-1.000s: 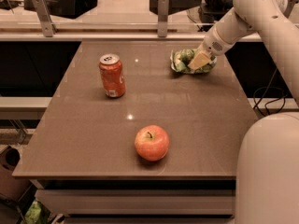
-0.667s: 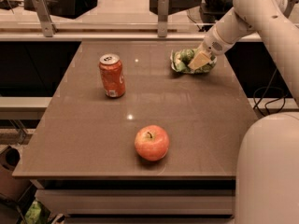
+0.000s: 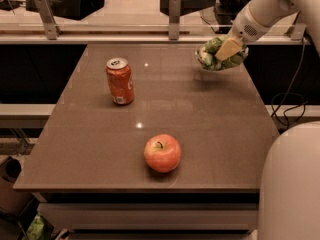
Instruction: Move green jalapeno chip bag near apple
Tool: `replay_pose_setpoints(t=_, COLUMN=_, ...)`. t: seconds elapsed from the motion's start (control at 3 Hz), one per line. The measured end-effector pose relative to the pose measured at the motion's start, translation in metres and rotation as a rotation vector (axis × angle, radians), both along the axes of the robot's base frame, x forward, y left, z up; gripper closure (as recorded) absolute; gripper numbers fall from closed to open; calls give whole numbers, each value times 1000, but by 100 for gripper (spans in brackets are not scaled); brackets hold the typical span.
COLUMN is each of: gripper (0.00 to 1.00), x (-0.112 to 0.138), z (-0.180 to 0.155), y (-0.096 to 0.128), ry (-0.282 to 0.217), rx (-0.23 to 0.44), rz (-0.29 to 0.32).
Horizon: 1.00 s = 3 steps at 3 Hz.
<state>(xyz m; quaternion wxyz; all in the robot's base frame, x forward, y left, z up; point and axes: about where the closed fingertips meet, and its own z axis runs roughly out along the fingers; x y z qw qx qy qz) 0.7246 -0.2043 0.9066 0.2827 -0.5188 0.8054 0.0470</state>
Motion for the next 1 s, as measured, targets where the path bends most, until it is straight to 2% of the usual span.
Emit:
replay_pose_setpoints(t=0.33, gripper=100, x=-16, z=23, y=-11, ry=-1, rx=-6, rz=-12)
replay_pose_setpoints(t=1.0, gripper=100, x=-70, z=46, y=-12, ry=89, rx=-6, rz=76)
